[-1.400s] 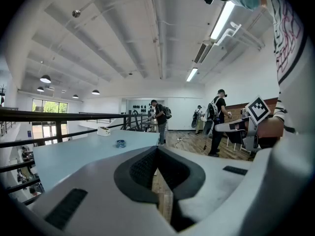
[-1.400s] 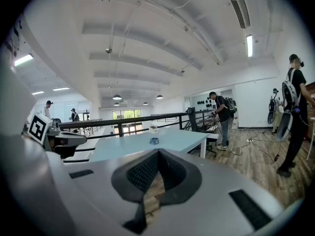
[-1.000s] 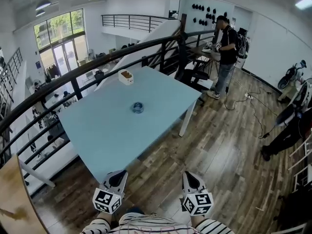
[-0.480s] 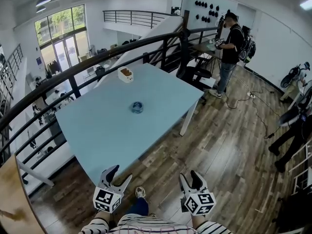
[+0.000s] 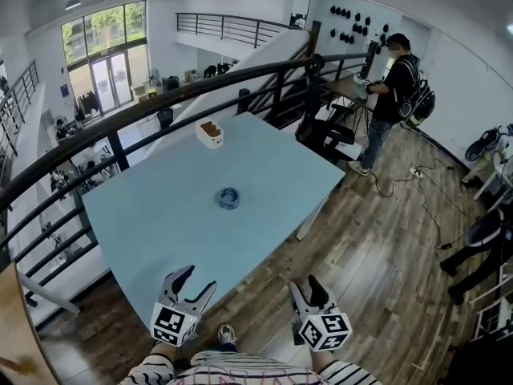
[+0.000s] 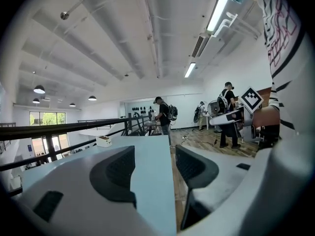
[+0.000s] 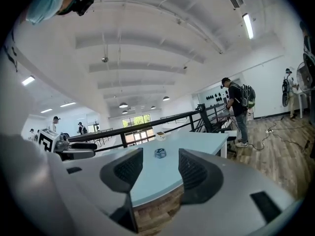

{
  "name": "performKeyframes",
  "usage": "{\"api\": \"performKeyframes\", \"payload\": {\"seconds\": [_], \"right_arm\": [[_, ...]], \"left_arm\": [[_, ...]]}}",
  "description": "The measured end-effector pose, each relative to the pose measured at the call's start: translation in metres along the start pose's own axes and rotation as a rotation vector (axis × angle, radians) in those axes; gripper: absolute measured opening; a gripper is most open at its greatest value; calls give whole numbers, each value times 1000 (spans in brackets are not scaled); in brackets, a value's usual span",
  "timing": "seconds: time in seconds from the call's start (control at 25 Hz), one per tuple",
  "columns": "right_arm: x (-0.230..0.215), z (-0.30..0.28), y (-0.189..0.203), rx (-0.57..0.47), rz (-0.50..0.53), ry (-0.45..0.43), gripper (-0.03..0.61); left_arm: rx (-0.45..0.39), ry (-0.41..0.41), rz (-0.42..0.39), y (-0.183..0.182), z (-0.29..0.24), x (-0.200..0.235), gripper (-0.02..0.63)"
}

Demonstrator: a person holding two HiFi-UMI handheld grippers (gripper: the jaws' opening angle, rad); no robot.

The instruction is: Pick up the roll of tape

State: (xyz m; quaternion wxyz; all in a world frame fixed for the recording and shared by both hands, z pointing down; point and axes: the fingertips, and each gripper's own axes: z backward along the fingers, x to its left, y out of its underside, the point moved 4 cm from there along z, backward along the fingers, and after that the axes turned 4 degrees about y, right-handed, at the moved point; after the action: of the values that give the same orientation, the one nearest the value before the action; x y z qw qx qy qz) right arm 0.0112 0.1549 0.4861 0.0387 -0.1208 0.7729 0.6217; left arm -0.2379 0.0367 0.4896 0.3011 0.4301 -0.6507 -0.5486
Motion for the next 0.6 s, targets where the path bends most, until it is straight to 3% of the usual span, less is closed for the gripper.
{"api": "performKeyframes", "payload": {"seconds": [0.28, 0.6], "right_arm": [[-6, -77, -15, 2, -14, -3, 219], [-19, -130, -23, 33, -30, -23, 219]], "left_arm": [[6, -9, -7, -6, -45, 63, 238], [41, -19, 20, -4, -88, 96, 238]]}}
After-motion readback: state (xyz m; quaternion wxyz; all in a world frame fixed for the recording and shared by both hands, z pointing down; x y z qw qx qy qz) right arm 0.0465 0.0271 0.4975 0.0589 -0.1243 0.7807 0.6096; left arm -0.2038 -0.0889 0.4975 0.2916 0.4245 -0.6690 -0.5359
